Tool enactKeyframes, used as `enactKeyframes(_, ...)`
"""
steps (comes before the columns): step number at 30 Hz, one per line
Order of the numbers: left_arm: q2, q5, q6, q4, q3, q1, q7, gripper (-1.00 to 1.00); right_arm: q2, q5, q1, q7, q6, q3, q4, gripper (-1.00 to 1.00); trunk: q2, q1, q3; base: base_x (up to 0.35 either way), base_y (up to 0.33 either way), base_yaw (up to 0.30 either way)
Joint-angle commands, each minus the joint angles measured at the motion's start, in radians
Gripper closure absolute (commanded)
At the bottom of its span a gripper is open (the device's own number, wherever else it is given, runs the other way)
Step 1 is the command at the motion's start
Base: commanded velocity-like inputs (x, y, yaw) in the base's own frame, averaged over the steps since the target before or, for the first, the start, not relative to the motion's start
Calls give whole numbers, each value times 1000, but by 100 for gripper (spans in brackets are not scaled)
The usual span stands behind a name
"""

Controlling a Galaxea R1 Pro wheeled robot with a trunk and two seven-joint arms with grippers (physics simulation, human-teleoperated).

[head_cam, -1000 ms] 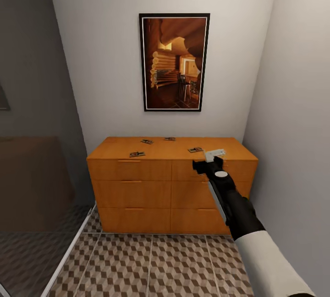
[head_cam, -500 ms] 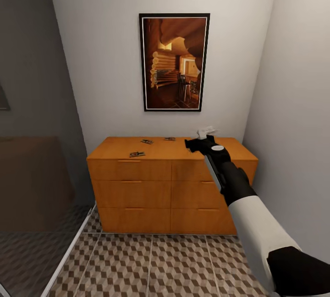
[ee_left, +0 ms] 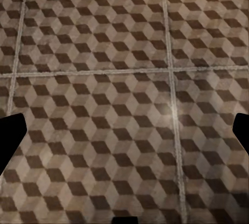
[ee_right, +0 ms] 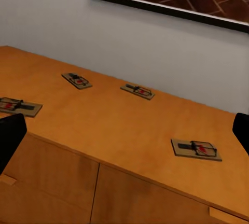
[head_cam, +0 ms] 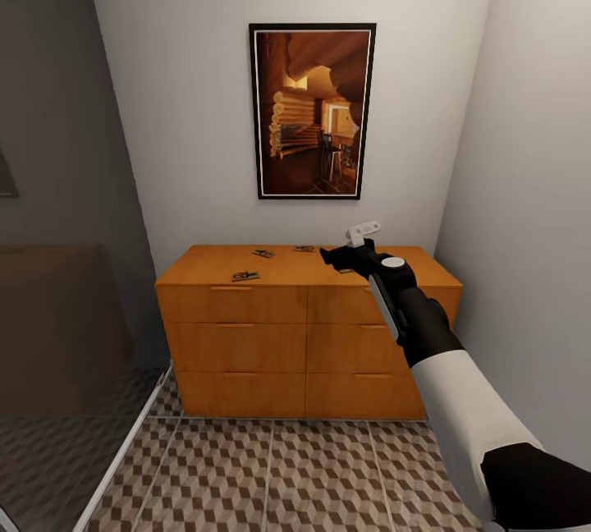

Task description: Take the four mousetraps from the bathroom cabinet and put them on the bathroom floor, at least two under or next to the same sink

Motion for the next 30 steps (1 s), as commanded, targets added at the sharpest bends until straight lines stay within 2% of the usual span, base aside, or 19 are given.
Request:
enactKeyframes(1,0,-1,-3,4,-5,-1,3,-100,0,10,0,7,4,-1,-1,-100,-1,0,-2,0,0,0)
enactKeyframes(11,-1,1,-3,22,-4,-1,1,-100,-8,9,8,13,3,-2,-2,-100,-1,0,-3,38,0,0)
enactKeyframes(21,1,2,-3,53,-4,-1,1,-100,-8,8,9,12,5,-1,0,-100,-1,0,-3,303,0,0)
enactKeyframes(30,2,3,-3,70,-4,-1,2,-100,-3,7,9,15,2,-1,51,-100,-1,0,-3,327,26,0)
